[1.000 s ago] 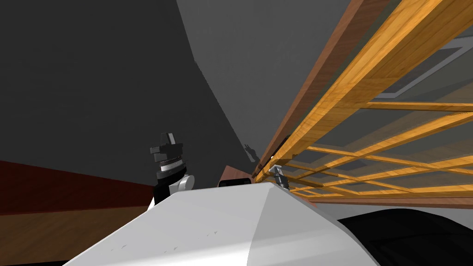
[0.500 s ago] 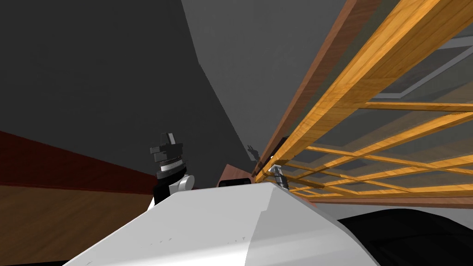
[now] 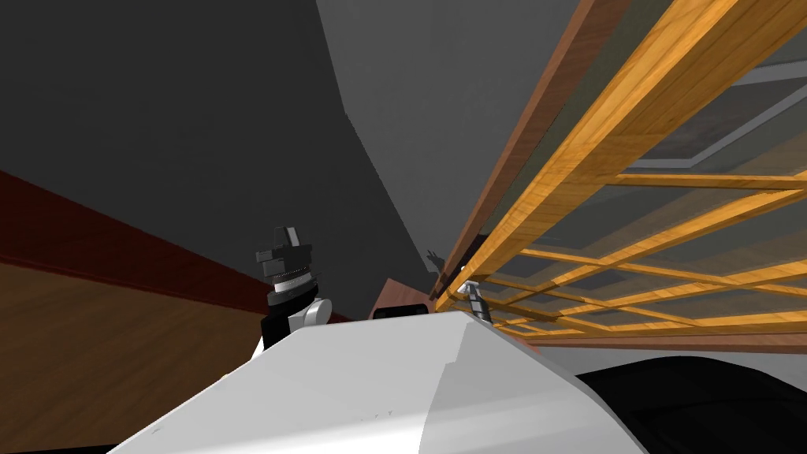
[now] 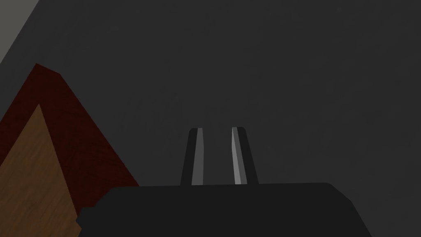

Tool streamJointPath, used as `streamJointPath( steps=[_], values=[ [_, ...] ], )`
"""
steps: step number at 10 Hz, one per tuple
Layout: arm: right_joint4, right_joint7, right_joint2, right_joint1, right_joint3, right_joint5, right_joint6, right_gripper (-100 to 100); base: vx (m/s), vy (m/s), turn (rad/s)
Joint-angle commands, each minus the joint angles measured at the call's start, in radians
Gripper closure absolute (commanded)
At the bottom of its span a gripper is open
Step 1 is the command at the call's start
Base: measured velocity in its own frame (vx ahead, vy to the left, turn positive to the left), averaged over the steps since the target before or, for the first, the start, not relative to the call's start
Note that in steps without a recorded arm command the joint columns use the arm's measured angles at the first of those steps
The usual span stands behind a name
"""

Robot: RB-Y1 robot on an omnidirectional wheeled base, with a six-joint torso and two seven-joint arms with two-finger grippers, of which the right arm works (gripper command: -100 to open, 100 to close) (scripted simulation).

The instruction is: Pull the door open

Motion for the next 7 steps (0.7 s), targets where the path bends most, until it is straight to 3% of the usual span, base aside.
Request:
streamJointPath(
  steps=[1,7],
  values=[
    [-0.009,-0.028,0.009,0.003,0.015,-0.002,0.004,100,-0.04,-0.01,0.021],
    [-0.022,-0.187,0.009,0.004,0.045,-0.055,-0.004,100,-0.052,-0.008,0.045]
  ],
)
